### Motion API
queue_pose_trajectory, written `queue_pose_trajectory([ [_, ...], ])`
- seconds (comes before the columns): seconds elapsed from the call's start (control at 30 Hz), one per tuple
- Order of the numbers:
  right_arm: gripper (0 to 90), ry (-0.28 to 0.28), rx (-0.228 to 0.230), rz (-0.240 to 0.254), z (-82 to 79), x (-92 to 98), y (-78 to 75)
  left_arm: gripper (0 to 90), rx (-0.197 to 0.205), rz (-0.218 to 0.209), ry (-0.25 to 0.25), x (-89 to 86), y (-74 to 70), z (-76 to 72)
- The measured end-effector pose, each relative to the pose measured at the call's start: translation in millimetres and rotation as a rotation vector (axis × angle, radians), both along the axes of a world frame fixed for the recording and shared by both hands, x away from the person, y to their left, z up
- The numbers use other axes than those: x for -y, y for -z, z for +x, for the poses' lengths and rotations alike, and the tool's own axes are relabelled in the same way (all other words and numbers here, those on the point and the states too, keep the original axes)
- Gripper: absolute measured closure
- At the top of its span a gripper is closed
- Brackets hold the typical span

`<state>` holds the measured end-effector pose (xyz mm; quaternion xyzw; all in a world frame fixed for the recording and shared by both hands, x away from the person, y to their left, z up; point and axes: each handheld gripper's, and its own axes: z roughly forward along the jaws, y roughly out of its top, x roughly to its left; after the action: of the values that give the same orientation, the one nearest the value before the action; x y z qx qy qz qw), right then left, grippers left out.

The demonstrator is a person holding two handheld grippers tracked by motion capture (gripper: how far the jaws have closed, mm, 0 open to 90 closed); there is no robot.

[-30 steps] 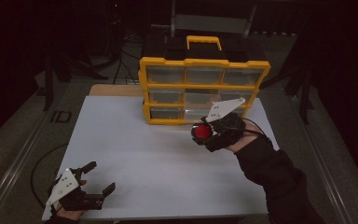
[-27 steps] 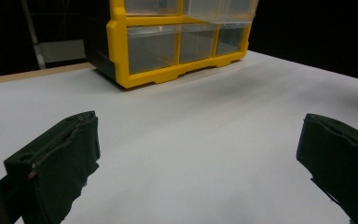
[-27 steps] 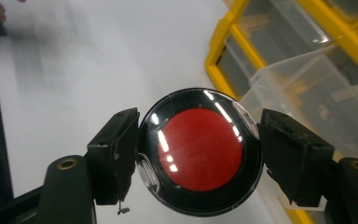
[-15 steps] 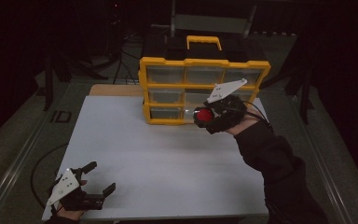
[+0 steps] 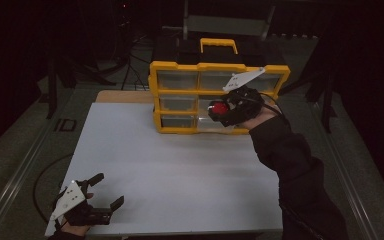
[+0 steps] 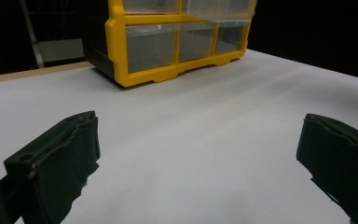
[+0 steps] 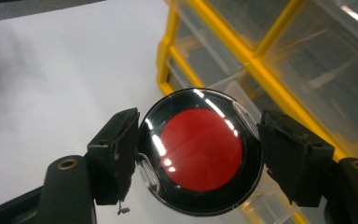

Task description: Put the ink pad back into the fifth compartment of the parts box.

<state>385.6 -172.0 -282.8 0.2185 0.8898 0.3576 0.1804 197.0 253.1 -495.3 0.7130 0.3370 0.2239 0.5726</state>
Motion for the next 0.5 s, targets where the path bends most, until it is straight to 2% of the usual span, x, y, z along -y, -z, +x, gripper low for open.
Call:
queue_pose_trajectory([
  [0.27, 30.1, 0.077, -0.017, 0.023, 21.3, 0.8, 2.6, 0.4, -0.001, 0.001, 0.002, 0.0, 0.1, -0.1],
  [0.4, 30.1, 0.123, -0.025, 0.042, 28.0, 2.3, 5.9, 0.4, -0.003, 0.002, 0.006, 0.2, 0.4, 0.1],
  [0.5, 30.1, 0.135, -0.029, 0.054, 31.2, 2.4, 10.7, 0.4, -0.001, 0.004, 0.007, 0.5, 0.4, 0.1],
])
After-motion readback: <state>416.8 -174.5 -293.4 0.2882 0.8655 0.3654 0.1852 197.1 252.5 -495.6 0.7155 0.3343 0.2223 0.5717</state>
